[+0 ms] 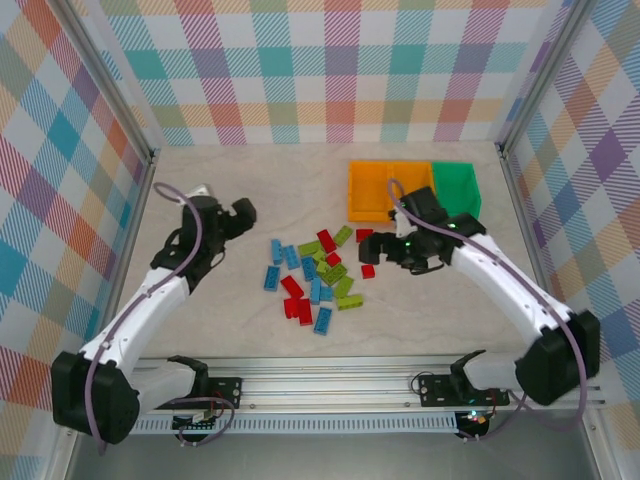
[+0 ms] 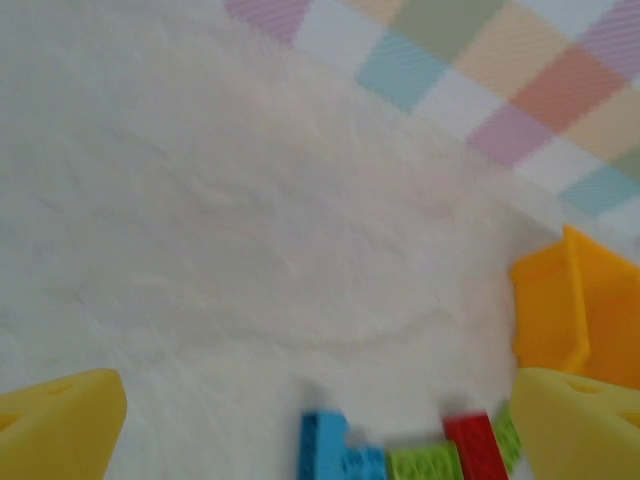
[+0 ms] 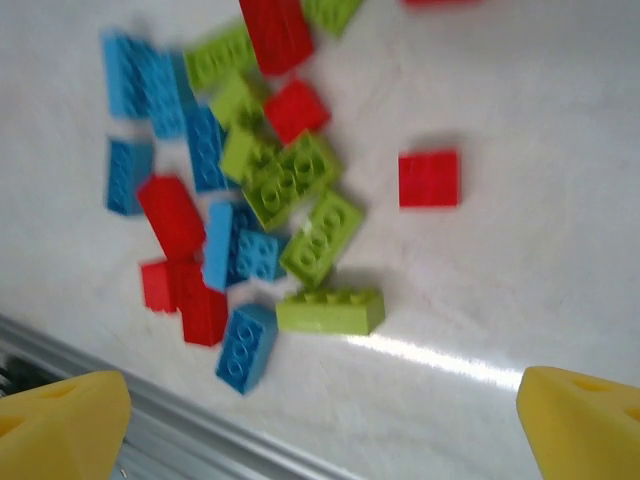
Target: Sort the legos into containers by color
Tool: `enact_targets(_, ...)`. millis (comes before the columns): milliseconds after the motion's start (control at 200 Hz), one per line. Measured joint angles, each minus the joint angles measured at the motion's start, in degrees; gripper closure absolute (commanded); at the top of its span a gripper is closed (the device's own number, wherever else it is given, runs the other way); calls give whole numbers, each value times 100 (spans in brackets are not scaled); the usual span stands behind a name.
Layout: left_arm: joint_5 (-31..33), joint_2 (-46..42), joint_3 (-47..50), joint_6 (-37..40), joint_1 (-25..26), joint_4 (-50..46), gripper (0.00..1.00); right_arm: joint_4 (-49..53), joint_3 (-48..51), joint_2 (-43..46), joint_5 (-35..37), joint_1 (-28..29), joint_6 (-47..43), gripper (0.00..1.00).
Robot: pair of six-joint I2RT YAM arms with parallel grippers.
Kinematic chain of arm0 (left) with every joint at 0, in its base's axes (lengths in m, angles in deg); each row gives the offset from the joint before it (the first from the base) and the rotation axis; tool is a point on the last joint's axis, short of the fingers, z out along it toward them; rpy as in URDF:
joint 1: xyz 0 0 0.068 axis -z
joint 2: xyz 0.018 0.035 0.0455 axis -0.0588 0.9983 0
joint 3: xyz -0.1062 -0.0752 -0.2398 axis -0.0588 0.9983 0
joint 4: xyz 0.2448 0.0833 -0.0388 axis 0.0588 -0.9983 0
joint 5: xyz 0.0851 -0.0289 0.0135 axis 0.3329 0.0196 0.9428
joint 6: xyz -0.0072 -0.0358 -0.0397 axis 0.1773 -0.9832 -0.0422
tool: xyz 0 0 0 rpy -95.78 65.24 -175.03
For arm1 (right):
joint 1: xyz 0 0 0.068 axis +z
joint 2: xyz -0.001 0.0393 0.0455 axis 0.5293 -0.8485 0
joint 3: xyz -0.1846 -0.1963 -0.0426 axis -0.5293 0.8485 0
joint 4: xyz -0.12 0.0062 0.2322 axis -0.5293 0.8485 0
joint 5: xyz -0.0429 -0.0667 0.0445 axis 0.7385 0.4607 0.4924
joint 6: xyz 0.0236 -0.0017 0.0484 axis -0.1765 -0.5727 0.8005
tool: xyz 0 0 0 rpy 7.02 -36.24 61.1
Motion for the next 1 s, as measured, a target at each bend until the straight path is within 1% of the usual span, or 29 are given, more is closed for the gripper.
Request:
enact_targets(85, -190, 380, -151, -264, 527, -568, 3, 177, -42, -354, 192, 181, 13, 0)
enact_targets(180, -538, 625, -122, -278, 970, -957, 0, 142, -39, -693, 479, 201, 26, 0)
enact_targets(260, -831, 640, -142, -70, 1228, -1143, 0, -116, -44, -1113, 730, 201, 2, 0)
enact_targets(330, -1121, 640, -291, 332, 1399, -1390, 0, -376, -72, -1561, 922, 208, -26, 1)
enact_targets(465, -1700, 619, -905, 1318, 1679, -2033, 0, -754, -186, -2365, 1268, 240, -179, 18)
enact_targets(560, -2218, 472, -1202, 2124, 1958, -2367, 0, -942, -219, -2625, 1403, 267, -221, 31)
enact_targets(620, -2511, 308, -1220, 2645, 2129, -2555, 0, -990, -271, -2732, 1458, 273, -247, 35)
enact_targets(660, -2629, 199, -1215, 2970, 2238, -2686, 0, -1029, -317, -2798, 1482, 282, -289, 40)
enact_targets(720, -2761, 26, -1158, 3407, 2376, -2747, 0, -1110, -341, -2852, 1521, 310, -278, 43)
enact_targets(810, -2887, -275, -981, 3851, 2476, -2721, 0, -1147, -350, -2916, 1528, 393, -278, 46)
enact_targets(910, -3003, -516, -863, 4188, 2481, -2686, 0, -1204, -345, -2977, 1541, 466, -267, 57)
enact_targets(965, -3071, -549, -863, 4325, 2481, -2660, 0, -1213, -343, -3008, 1545, 479, -249, 67)
enact_targets(1000, -3104, -549, -863, 4389, 2481, -2656, 0, -1213, -343, -3018, 1565, 494, -256, 69)
